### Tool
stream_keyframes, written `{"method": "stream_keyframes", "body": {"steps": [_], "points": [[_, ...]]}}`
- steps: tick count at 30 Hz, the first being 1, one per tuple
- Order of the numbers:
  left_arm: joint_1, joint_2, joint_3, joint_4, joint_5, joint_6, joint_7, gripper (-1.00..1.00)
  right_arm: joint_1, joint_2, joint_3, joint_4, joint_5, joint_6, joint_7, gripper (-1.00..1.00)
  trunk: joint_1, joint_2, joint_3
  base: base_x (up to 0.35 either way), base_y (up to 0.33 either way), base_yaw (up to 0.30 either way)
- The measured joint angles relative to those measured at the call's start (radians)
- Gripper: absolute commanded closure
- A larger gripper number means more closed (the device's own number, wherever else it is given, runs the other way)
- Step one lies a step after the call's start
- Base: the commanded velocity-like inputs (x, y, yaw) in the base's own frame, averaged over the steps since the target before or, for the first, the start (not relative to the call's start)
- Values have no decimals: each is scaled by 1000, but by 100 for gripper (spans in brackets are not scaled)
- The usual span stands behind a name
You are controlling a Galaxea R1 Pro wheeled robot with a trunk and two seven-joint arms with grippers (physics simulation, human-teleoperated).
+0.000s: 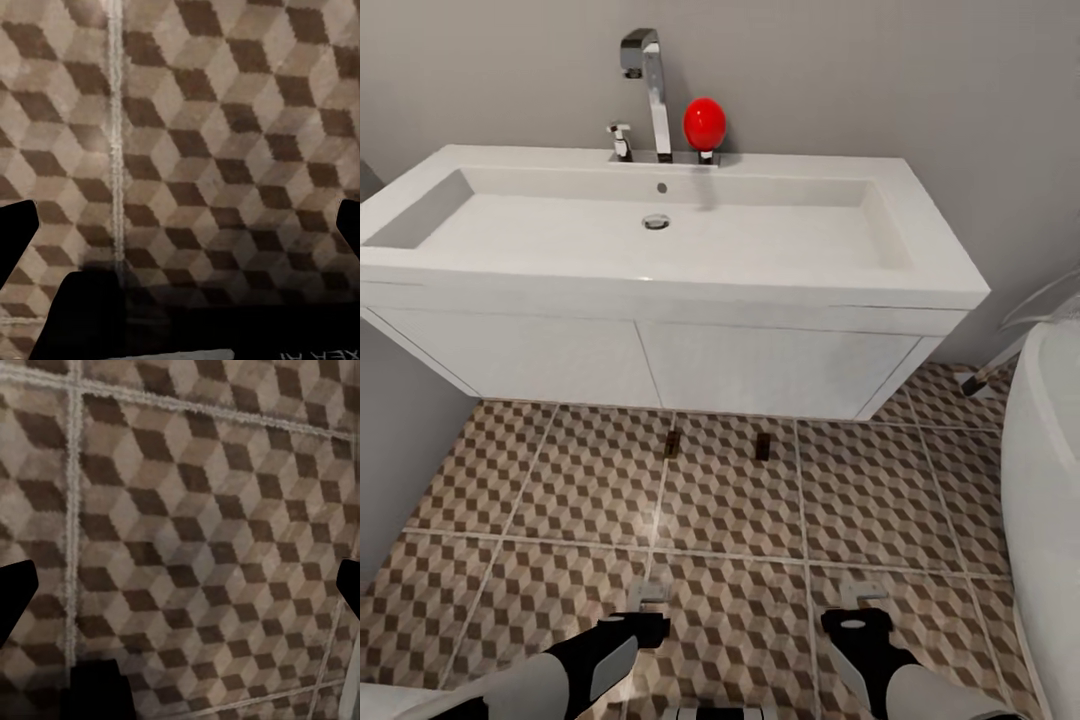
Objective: Take the four mousetraps from the cabinet in the bathroom and place them on the bathroom floor. Make sure all four end up on the same floor surface, and ensure that at least two of them are either under or directly next to the same bathroom sink.
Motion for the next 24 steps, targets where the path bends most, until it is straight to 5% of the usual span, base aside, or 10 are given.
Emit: {"method": "stream_keyframes", "body": {"steps": [11, 24], "points": [[58, -1, 0, 29, 0, -4, -7, -100, 14, 2, 1, 65, 9, -39, -1, -100, -42, 77, 52, 0, 0, -19], [86, 0, 2, 106, 1, -9, -10, -100, 54, 6, 4, 92, 80, -128, -2, -100, -92, 168, 113, 0, 0, -63]]}}
